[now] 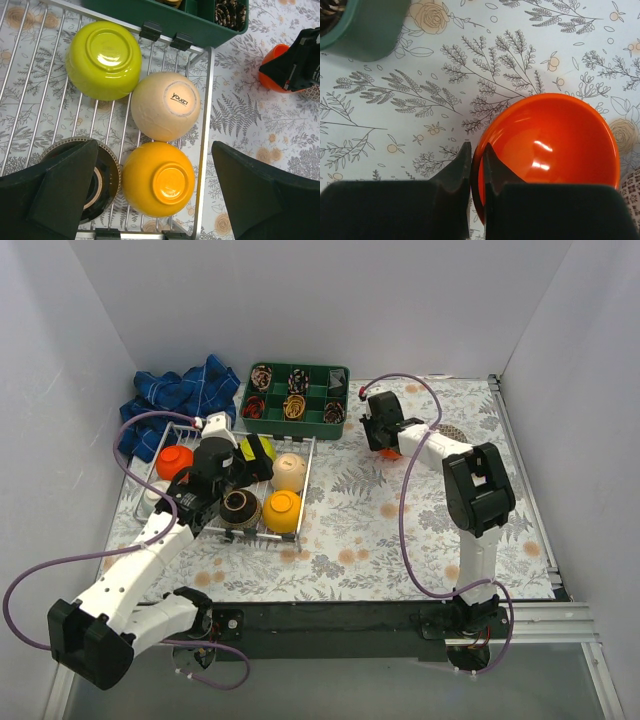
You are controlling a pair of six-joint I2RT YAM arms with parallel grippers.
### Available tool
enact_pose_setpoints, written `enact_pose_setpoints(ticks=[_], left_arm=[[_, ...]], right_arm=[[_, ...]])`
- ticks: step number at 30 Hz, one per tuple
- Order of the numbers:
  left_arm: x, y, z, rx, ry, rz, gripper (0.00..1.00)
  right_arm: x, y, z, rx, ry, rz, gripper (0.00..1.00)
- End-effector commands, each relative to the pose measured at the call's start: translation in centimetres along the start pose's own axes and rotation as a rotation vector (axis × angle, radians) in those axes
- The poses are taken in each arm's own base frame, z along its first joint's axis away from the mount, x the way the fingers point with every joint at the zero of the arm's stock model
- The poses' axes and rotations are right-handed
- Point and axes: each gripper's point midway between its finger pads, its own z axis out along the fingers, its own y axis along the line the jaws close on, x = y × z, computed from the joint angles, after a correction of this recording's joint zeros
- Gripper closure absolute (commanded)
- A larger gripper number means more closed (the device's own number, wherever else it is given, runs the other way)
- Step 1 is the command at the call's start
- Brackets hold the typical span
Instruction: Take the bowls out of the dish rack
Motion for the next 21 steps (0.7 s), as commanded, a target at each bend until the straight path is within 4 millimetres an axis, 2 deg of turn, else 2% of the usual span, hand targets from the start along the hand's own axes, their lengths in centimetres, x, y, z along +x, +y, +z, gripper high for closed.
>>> enact_pose_setpoints(ticks=[1,4,5,6,7,8,10,11,12,13,15,16,18,19,21], left_arm=[[-1.2,1.2,-1.0,-0.058,-0.013,-0.065,0.02],[-1.3,1.9,-1.0,-0.082,-0.011,-0.076,0.02],[-1.4,2.0,-0.9,-0.09,-0.013,-0.077,0.02],[-1.5,2.1,-0.9,-0.097,-0.013,-0.077,0.02],[-1.7,2.3,-1.0,-0.104,-0.017,-0.074,0.02],[-1.9,2.5,-1.0,-0.118,-0.023,-0.073,0.02],[-2.4,2.8,-1.2,-0.138,-0.031,-0.065,0.02],[-2.6,3.3,-1.3,-0.163,-0.039,-0.059,0.02],[-2.8,3.4,-1.3,-0.173,-0.043,-0.054,0.02],[-3.1,3.6,-1.4,-0.188,-0.044,-0.048,0.02],[-3.6,4.3,-1.5,-0.23,-0.058,-0.02,0.02],[-3.7,4.7,-1.6,-0.256,-0.056,-0.006,0.02],[-4.6,5.1,-1.7,-0.289,-0.069,0.023,0.02],[-4.6,5.9,-1.5,-0.341,-0.061,0.041,0.02],[-5.4,6.5,-1.5,-0.393,-0.068,0.074,0.02]], right_arm=[[-3.3,0.4,0.1,0.045,-0.127,0.045,0.85],[-2.3,0.5,0.3,0.062,-0.11,0.053,0.66],[-2.3,0.5,0.2,0.062,-0.112,0.056,0.54],[-2.3,0.5,0.0,0.062,-0.114,0.055,0.5],[-2.7,0.5,-0.6,0.062,-0.126,0.058,0.45],[-2.6,0.6,-0.9,0.061,-0.128,0.06,0.36],[-3.5,0.5,-2.6,0.057,-0.155,0.085,0.3],[-3.2,0.5,-3.1,0.053,-0.151,0.093,0.25],[-3.5,0.5,-3.8,0.051,-0.159,0.102,0.22],[-4.2,0.4,-5.5,0.045,-0.179,0.119,0.2],[-3.6,0.3,-6.9,0.043,-0.172,0.153,0.16],[-4.7,0.1,-8.9,0.031,-0.21,0.166,0.16],[-3.4,0.5,-10.4,-0.004,-0.193,0.172,0.14],[-4.2,0.4,-12.5,-0.023,-0.236,0.176,0.12],[-2.9,0.6,-14.0,-0.053,-0.225,0.172,0.1]])
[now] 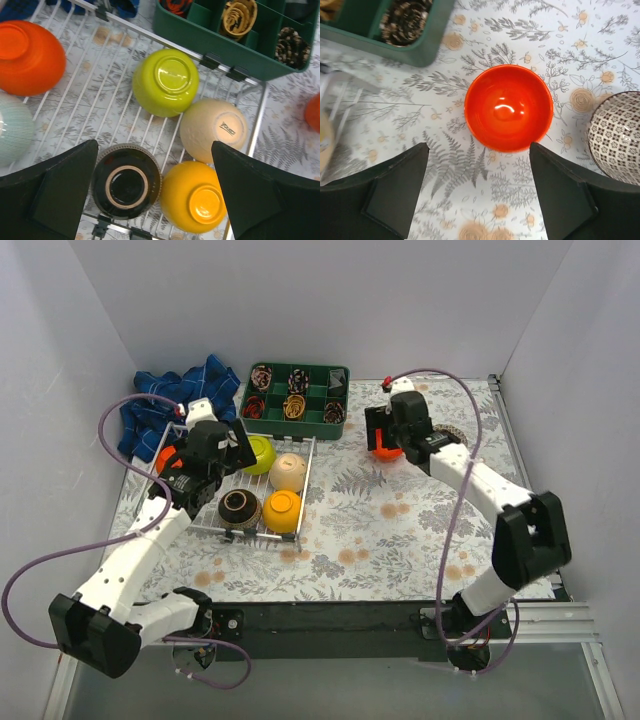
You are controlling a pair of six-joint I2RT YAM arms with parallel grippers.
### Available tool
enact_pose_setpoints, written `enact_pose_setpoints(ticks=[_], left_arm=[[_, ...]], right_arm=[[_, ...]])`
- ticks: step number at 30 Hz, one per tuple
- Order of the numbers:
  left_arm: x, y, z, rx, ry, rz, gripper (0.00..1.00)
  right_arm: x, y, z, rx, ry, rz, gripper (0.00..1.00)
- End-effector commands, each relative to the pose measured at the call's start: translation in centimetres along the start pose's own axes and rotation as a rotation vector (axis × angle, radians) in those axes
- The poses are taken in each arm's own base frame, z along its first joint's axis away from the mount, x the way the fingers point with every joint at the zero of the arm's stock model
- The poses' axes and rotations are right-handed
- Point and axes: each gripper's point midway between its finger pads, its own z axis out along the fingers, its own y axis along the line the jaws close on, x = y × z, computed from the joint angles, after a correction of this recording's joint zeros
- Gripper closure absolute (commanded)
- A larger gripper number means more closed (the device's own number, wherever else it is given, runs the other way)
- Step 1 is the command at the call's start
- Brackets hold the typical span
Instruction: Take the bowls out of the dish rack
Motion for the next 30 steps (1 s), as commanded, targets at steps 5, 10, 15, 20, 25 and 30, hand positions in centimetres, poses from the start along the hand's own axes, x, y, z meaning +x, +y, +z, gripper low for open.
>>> enact_pose_setpoints(ticks=[5,10,15,20,25,30], left_arm=[[-2.9,4.3,2.1,-0.316,-0.04,0.259,0.02],[-5.1,4.9,3.9,-0.41,-0.055,0.474,0.02],[-4.2,7.0,6.6,-0.521,0.021,0.583,0.02],[-3.3,9.6,8.4,-0.598,0.064,0.565,0.02],[-2.6,11.7,10.7,-0.649,0.105,0.531,0.02],[-1.7,13.4,12.9,-0.68,0.153,0.499,0.02]], right_arm=[[-0.8,0.4,-10.6,-0.141,-0.135,0.025,0.07],[1.4,0.8,-14.7,-0.232,-0.156,0.006,0.06],[4.3,0.7,-16.7,-0.267,-0.151,0.005,0.04],[5.4,0.4,-17.9,-0.276,-0.177,0.016,0.01],[7.2,0.7,-18.1,-0.309,-0.145,-0.006,0.02],[7.9,0.9,-18.0,-0.321,-0.124,-0.016,0.02]])
